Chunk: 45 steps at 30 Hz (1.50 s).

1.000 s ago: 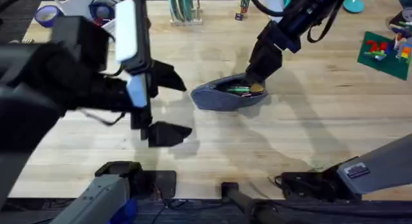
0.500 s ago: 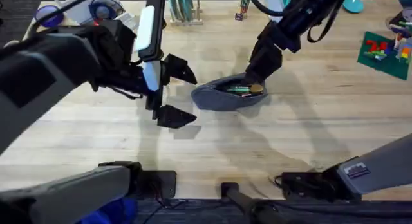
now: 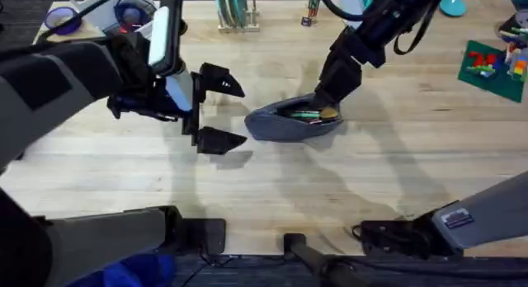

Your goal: Unzip the bag, pick up the pens from the table one at a time and place them inside, then zip the bag closed.

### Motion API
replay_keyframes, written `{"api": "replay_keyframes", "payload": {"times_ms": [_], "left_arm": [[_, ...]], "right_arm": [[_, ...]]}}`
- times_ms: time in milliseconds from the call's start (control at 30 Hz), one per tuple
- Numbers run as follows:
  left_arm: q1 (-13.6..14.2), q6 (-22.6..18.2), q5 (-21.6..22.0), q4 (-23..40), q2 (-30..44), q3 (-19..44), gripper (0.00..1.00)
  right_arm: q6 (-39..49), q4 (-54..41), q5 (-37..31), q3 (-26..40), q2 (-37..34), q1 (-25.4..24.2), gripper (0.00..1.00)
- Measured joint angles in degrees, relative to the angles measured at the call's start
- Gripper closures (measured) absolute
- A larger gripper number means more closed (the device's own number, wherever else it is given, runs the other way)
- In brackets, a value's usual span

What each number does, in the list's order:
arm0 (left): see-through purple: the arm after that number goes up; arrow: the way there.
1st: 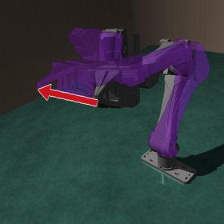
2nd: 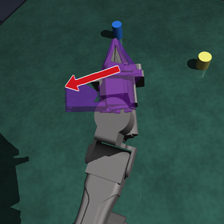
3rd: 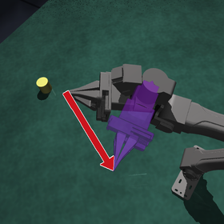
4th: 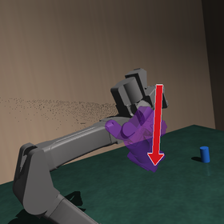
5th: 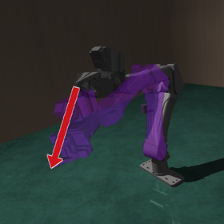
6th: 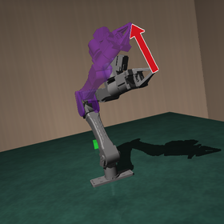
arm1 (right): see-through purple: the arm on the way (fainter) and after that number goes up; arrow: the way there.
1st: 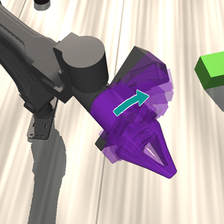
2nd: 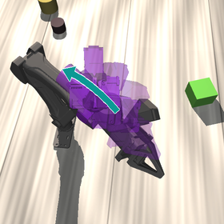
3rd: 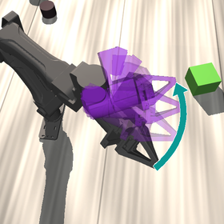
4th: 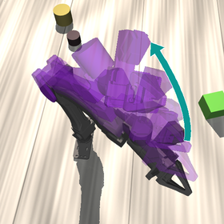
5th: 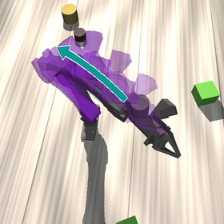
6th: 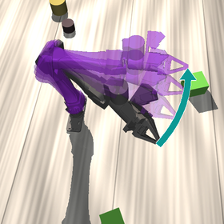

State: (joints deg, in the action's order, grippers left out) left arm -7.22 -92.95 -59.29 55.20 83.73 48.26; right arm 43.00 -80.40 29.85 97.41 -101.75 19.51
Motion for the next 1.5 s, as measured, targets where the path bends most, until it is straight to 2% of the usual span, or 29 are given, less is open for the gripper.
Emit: {"api": "replay_keyframes", "payload": {"times_ms": [267,500,833,1100,1233,1367,1500], "left_arm": [[-0.5,-2.3,-2.9,-3.4,0.0,-4.9,0.006],[-0.5,-2.7,-4.9,-4.7,0.0,-5.4,0.006],[-0.5,-2.7,-5.5,-4.7,0.0,-5.4,0.006],[-0.5,-2.7,-5.5,-4.7,0.0,-5.4,0.006],[-0.5,-2.7,-5.5,-4.7,0.0,-5.4,0.006],[-0.5,-2.7,-5.5,-4.7,0.0,-5.4,0.005],[-0.5,-2.7,-5.5,-4.7,0.0,-5.4,0.005]], "right_arm": [[0.0,0.0,0.0,0.0,0.0,0.0,0.004],[-1.4,-1.2,0.0,0.0,0.0,0.0,0.004],[-21.8,-2.4,0.3,0.0,0.0,0.0,0.004],[-26.2,0.1,8.1,-0.3,0.0,0.0,0.005],[-28.3,2.6,10.6,-2.8,0.0,0.1,0.006],[-31.6,4.5,10.2,-5.2,0.0,1.3,0.006],[-36.3,5.8,6.1,-5.4,0.0,4.8,0.006]]}}
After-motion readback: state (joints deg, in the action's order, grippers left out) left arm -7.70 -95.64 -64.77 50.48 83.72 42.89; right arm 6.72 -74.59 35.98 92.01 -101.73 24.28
